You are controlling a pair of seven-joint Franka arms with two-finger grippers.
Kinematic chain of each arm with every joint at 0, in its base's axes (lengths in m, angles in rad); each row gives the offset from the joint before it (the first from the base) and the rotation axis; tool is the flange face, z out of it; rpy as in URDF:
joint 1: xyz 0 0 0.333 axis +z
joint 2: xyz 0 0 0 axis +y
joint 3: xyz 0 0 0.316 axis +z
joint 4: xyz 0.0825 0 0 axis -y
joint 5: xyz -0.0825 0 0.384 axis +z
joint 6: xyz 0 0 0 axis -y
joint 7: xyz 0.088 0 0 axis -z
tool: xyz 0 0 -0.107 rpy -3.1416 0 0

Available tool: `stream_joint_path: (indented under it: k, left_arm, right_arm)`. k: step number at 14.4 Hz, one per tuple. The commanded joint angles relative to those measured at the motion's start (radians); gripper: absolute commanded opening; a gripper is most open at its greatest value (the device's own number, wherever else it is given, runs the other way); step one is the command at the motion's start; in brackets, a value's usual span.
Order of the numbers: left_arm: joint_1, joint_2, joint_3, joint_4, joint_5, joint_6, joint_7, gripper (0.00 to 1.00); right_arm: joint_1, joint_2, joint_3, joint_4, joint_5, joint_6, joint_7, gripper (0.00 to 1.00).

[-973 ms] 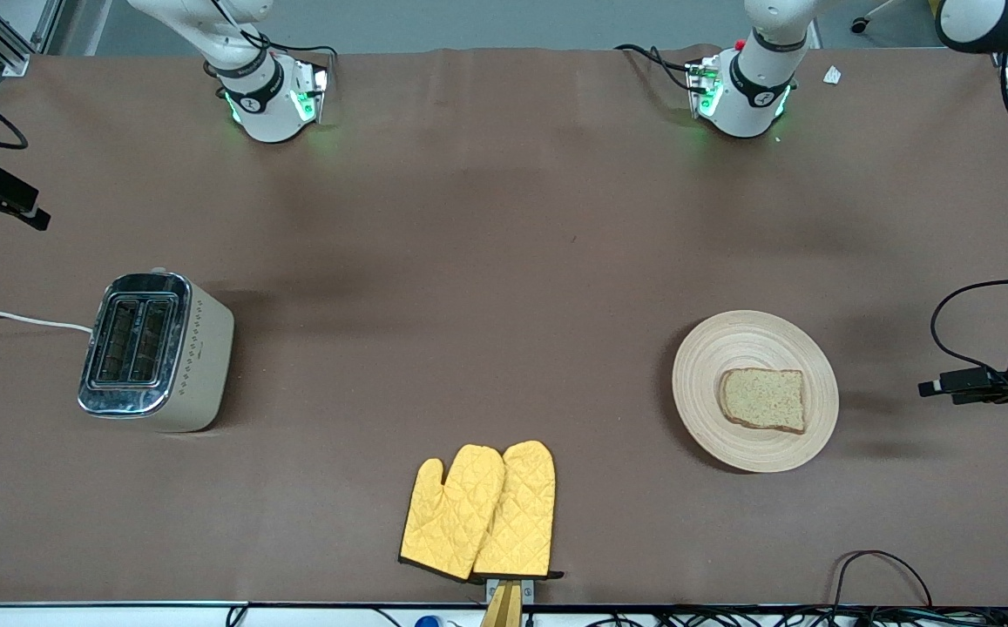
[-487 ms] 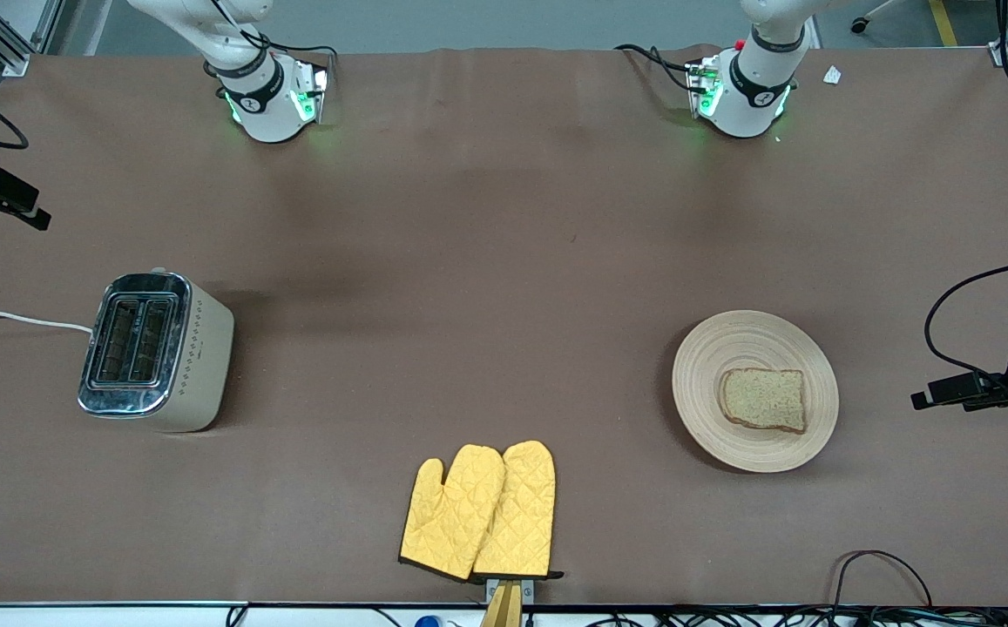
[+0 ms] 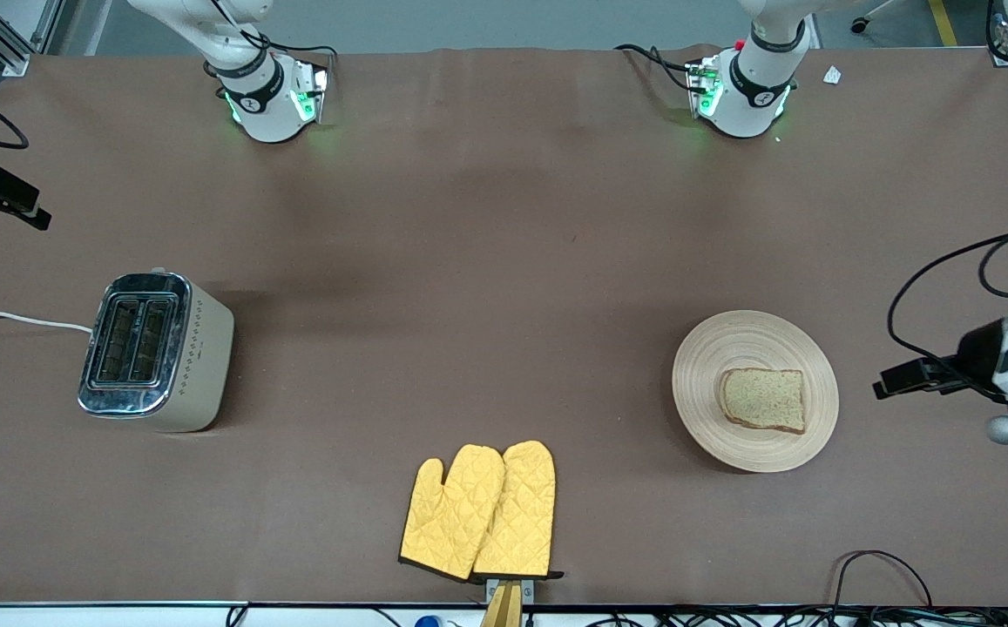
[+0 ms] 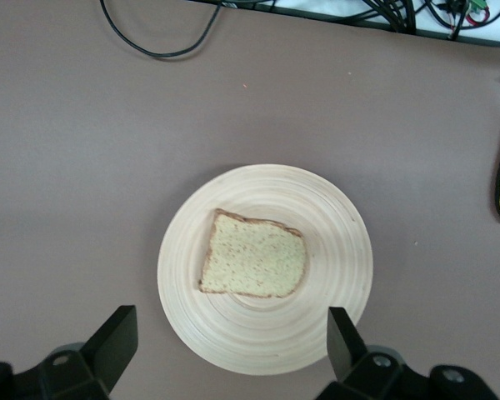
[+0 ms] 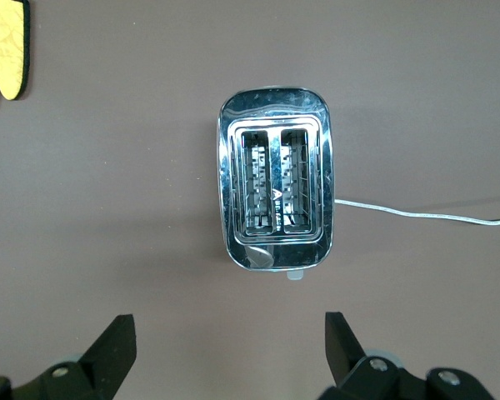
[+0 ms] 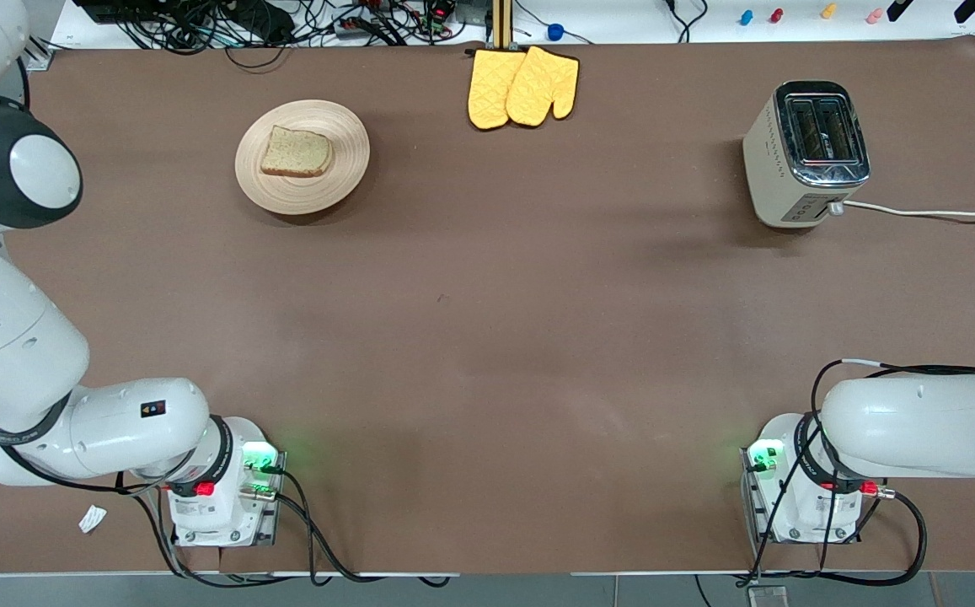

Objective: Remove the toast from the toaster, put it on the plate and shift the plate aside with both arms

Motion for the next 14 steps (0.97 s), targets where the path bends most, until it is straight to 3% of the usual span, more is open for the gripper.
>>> stream_joint_path:
  k: [1,8,14]
  left_arm:
    - [-0.043,-0.076,0.010,-0.029,0.027,-0.053,-0.030,1.00]
    - [-0.063,-0.235,-0.003,-0.037,0.018,-0.305,-0.013,1.00]
    - [-0.119,-0.461,0.011,-0.259,0.039,-0.269,0.039,1.00]
  right_arm:
    - [-0.004,-0.014,0.006,-0.009,0.005,-0.004,0.004,1.00]
    - [-0.004,-0.016,0.006,-0.011,0.005,-0.003,0.004,1.00]
    - [-0.004,-0.016,0.004,-0.011,0.006,-0.004,0.004,1.00]
